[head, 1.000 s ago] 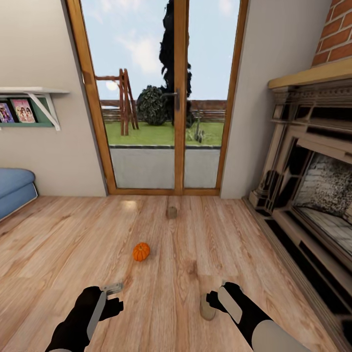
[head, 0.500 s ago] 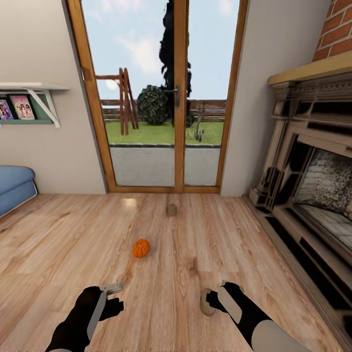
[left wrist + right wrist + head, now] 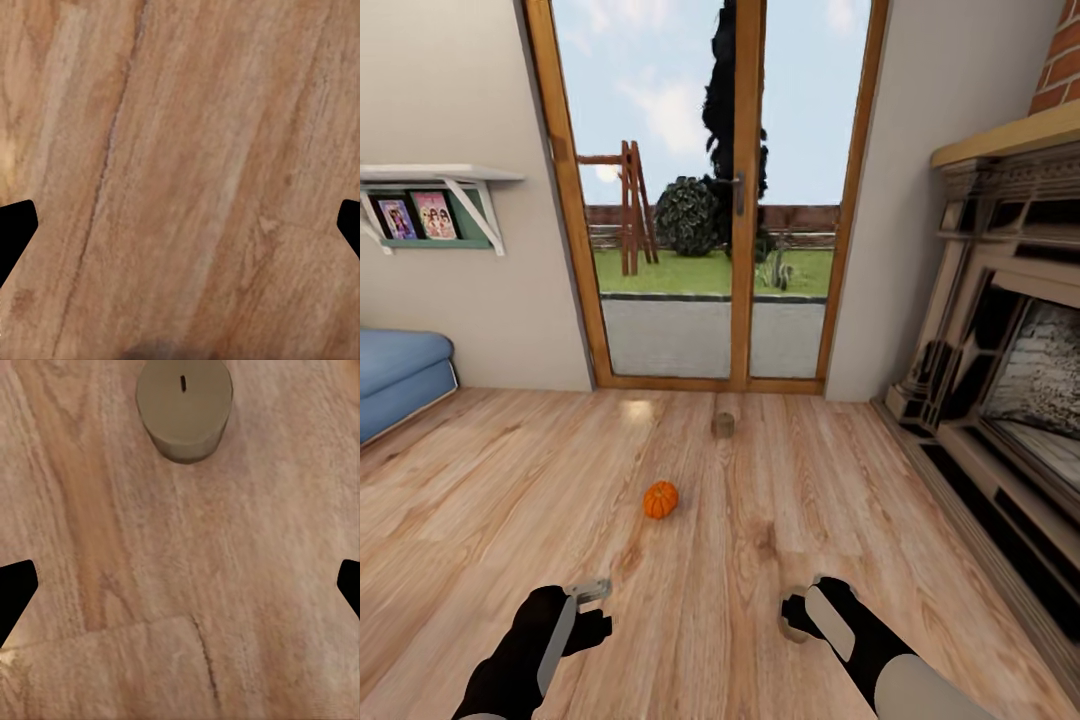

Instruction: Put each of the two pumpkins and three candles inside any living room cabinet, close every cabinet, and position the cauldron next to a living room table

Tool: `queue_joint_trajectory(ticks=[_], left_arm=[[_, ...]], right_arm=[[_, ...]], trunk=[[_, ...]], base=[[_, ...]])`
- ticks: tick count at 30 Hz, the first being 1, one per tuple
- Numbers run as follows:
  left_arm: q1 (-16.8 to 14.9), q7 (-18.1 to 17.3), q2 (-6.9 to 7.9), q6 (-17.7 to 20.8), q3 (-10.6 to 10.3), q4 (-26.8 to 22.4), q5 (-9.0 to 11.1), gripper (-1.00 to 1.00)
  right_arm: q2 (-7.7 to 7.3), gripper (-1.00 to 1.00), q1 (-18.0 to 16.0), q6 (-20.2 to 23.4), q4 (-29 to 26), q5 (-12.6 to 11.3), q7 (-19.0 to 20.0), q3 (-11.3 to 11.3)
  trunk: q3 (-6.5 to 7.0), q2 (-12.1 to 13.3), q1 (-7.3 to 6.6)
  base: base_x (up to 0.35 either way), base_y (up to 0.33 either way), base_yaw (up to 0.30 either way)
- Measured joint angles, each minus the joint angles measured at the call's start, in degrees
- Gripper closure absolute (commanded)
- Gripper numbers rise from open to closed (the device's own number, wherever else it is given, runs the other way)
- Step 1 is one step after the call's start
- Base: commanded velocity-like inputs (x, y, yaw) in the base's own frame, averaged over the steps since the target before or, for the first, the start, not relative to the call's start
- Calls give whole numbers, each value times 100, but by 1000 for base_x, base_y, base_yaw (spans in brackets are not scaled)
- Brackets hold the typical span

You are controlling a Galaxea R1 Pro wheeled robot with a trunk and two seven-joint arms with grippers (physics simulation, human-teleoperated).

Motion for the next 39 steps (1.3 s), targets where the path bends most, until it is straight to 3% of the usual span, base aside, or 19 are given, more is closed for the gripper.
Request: queue_joint_trajectory(ticks=[7,39], left_arm=[[0,-1,-3,0,2,0,-1,-100],[0,-7,-17,0,4,-9,-2,-100]], right_arm=[[1,-100,0,0,0,-1,0,0],[-5,-100,0,0,7,-1,0,0]], trunk=[[-122,-281,154],[-831,-326,238]], base=[[0,0,16],[0,0,0]])
